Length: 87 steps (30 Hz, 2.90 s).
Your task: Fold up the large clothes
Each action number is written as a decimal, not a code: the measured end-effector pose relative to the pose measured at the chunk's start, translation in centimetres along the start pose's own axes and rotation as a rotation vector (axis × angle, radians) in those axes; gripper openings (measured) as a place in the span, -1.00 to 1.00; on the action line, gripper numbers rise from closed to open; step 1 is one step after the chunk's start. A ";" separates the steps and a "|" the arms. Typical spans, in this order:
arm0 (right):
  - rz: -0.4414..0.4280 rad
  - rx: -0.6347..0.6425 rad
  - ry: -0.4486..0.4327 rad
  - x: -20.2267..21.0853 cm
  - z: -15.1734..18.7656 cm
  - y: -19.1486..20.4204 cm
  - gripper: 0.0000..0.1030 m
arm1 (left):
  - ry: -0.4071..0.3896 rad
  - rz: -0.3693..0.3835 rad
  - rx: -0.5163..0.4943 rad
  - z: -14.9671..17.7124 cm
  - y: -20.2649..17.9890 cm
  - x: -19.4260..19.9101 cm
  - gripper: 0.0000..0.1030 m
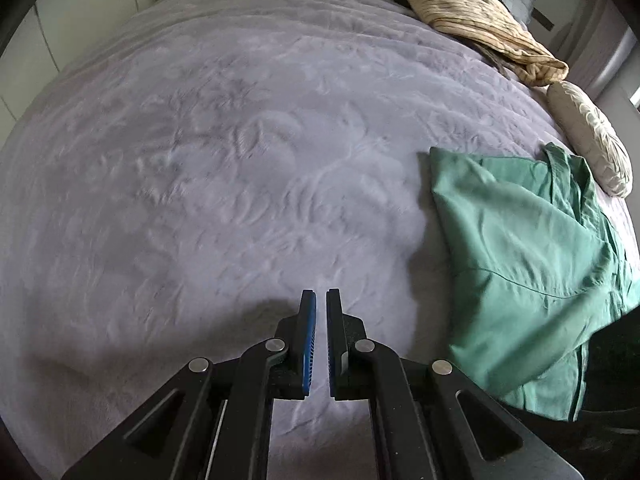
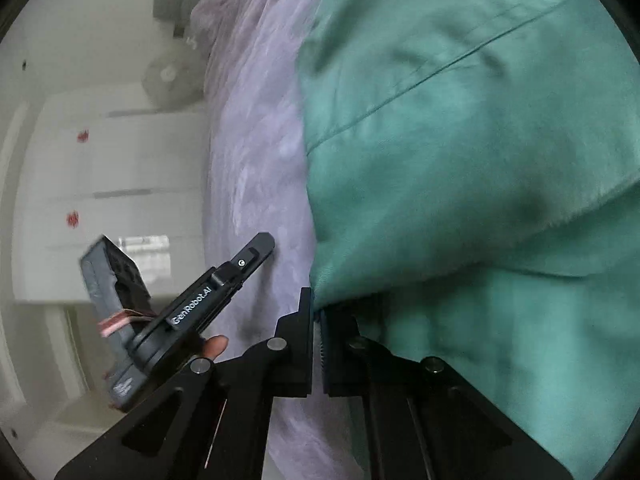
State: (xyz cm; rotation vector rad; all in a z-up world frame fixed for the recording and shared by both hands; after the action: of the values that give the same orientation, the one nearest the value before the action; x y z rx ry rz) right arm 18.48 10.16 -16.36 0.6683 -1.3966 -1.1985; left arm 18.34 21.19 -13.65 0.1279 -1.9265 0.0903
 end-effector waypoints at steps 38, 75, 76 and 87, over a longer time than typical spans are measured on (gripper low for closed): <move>0.707 0.288 -0.339 31.4 -7.7 -6.1 -0.84 | -0.059 -0.109 -0.093 2.4 -9.0 -3.1 0.99; 0.682 0.151 -0.396 35.6 -9.7 -9.2 -0.93 | -0.106 -0.191 -0.053 -3.0 -8.0 -0.8 0.99; 0.678 0.144 -0.397 35.8 -9.0 -9.1 -0.93 | -0.109 -0.188 -0.058 -2.4 -8.0 -0.1 0.99; 0.622 0.068 -0.344 34.8 -2.3 -9.5 -0.93 | 0.027 -0.225 -0.006 4.8 -4.4 -1.2 0.99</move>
State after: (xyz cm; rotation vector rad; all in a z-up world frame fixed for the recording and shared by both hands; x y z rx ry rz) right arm 10.92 -24.92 -12.41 0.0426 -1.7660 -0.7850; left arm 14.93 16.25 -16.49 0.3366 -1.8729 -0.0637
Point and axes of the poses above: each gripper's, at about its wrist camera, not at the fingertips, and x roughly against the way its jaws point, y to its left, z to its underside, the point moved 5 cm from there along -x, roughly the way its jaws point, and after that the axes turned 8 degrees about -z, right-handed, at the moved point
